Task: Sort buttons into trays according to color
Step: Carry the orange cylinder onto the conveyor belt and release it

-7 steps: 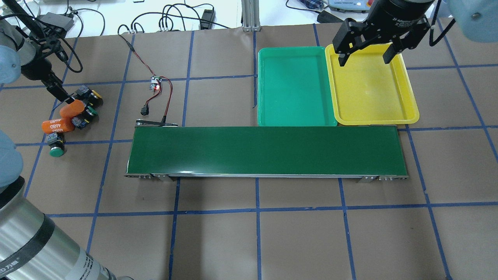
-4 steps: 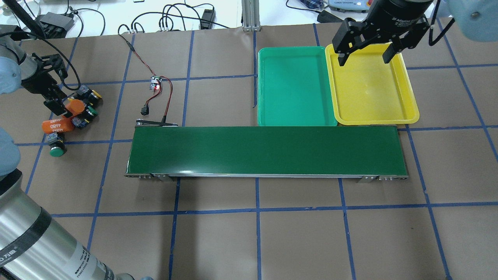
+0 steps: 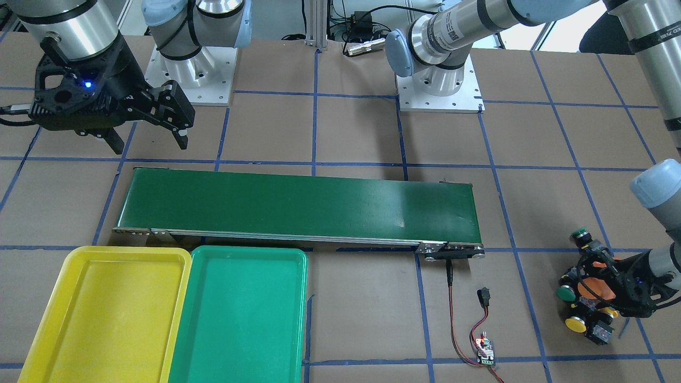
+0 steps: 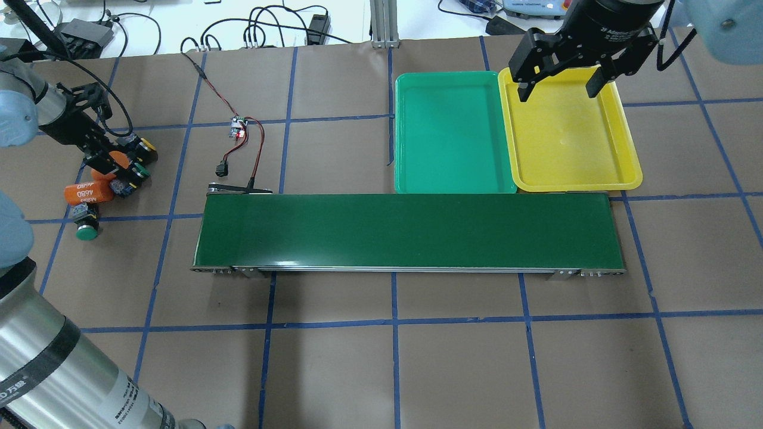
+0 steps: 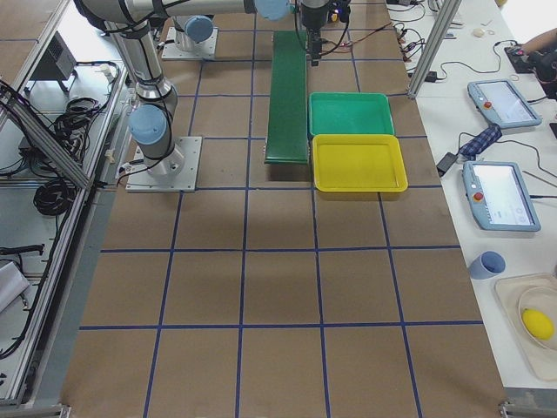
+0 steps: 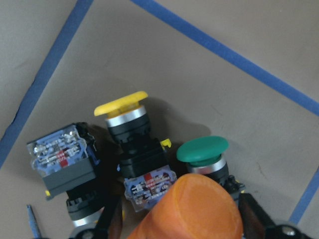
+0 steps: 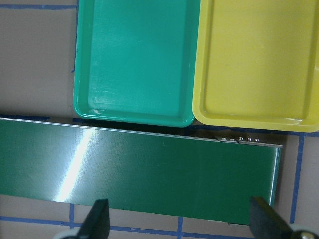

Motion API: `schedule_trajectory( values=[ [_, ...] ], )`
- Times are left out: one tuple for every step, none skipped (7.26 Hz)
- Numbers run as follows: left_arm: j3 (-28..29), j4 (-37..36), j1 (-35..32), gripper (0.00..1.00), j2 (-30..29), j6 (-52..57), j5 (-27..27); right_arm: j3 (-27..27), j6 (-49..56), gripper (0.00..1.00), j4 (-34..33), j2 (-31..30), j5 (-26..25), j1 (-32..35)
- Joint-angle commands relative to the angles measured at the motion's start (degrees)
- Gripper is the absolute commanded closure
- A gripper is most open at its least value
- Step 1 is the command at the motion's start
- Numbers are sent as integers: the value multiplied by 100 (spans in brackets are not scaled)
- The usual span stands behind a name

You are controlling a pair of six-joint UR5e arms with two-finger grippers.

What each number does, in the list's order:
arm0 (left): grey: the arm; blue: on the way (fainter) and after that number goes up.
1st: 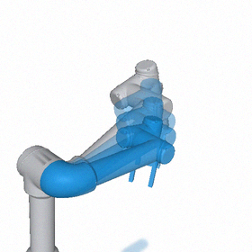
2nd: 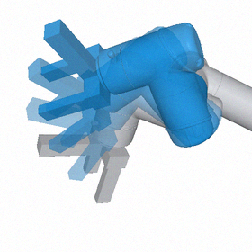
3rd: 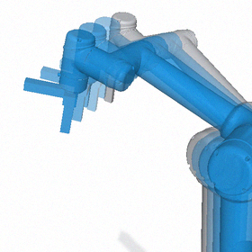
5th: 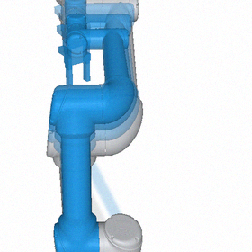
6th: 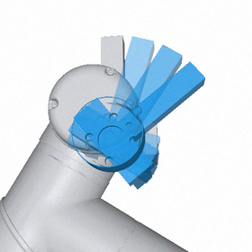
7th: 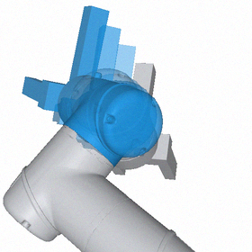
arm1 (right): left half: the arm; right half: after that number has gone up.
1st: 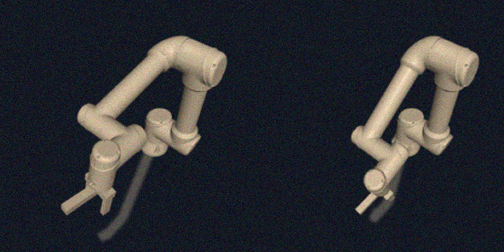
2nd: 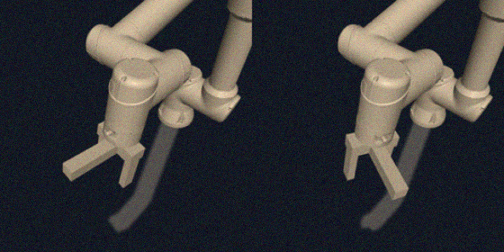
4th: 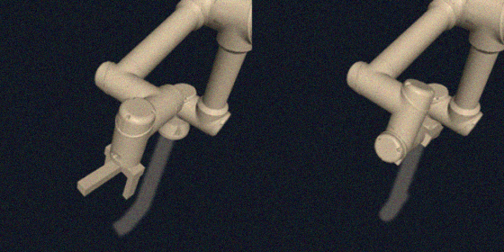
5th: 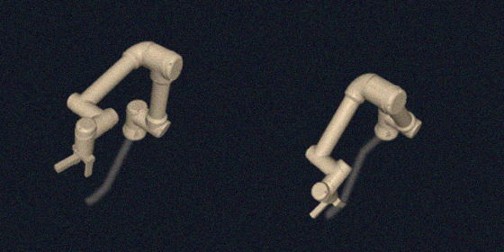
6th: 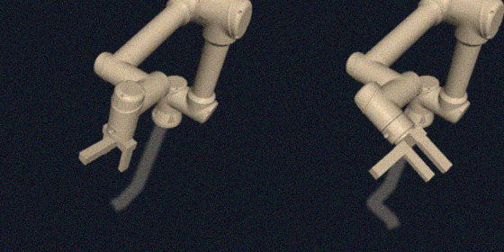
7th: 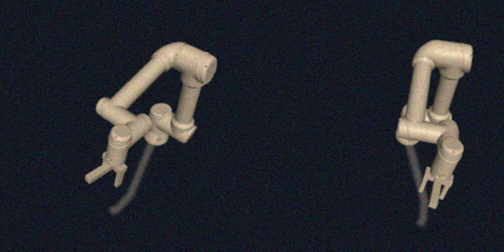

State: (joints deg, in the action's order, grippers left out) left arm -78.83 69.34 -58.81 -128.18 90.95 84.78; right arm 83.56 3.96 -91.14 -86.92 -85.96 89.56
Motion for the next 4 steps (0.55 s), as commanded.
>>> schedule_trajectory(
  values=[
    [78, 395, 2, 100, 143, -24, 21, 3, 0, 0, 0, 0, 0, 0],
    [130, 570, -16, 100, 231, -164, 21, -6, 0, 0, 0, 9, 0, -9],
    [114, 755, -120, 100, 467, -670, 12, -6, 0, 0, 0, 9, 0, 0],
    [9, 861, -452, 100, 817, -1232, 12, 3, 0, 0, 0, 9, 0, -9]
  ],
)
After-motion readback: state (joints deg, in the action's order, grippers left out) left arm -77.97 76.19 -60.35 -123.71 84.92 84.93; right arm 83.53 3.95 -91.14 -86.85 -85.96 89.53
